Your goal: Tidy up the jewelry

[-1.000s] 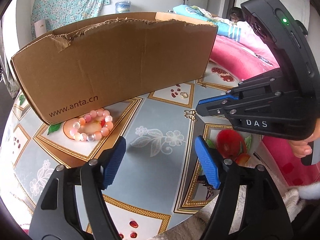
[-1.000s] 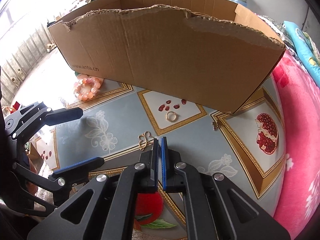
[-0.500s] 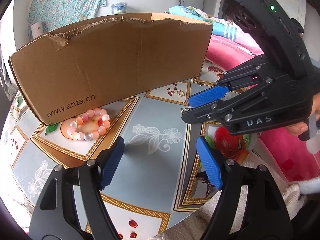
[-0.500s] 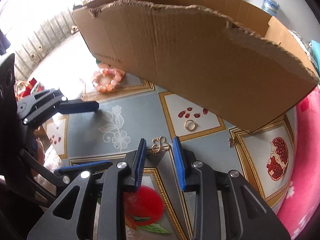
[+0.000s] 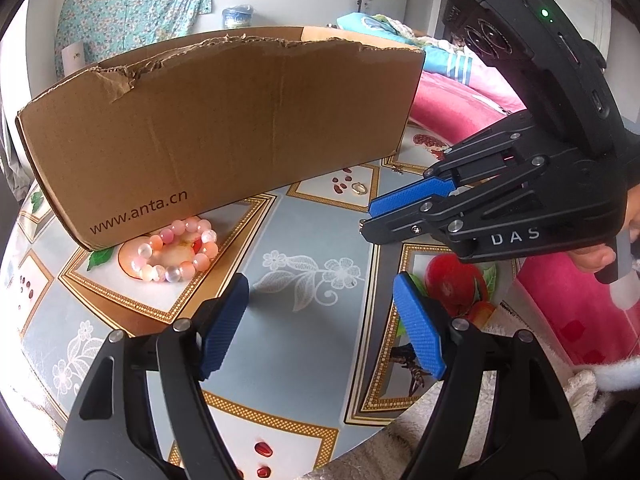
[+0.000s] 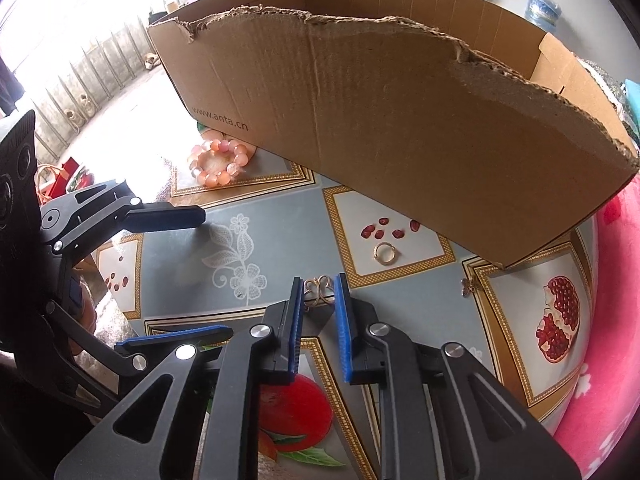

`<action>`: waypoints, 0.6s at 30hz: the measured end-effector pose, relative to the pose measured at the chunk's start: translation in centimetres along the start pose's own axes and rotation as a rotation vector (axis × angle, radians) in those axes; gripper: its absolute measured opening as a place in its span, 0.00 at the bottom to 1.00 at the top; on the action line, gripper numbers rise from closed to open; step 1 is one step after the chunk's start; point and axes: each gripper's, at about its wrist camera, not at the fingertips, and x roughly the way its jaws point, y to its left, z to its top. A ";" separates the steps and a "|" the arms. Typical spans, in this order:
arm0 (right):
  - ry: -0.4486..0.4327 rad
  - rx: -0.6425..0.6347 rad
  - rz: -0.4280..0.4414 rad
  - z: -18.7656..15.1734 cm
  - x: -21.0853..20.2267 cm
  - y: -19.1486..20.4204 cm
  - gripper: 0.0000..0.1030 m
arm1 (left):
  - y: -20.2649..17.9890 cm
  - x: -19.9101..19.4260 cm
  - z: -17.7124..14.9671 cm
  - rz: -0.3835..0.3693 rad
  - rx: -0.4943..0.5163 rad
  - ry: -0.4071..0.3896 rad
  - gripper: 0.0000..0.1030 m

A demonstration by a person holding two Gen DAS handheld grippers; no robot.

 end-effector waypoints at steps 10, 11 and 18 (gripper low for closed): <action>-0.116 0.192 -0.049 -2.4 -4.3 -3.6 0.15 | -0.9 0.1 1.6 -0.043 -0.013 -0.040 0.69; -0.128 0.221 -0.054 -3.0 -4.6 -4.1 0.15 | -1.0 0.2 1.9 -0.055 -0.017 -0.048 0.69; -0.186 0.315 -0.021 -5.4 -4.8 -5.8 0.15 | -2.2 3.1 5.1 -0.102 0.032 -0.067 0.58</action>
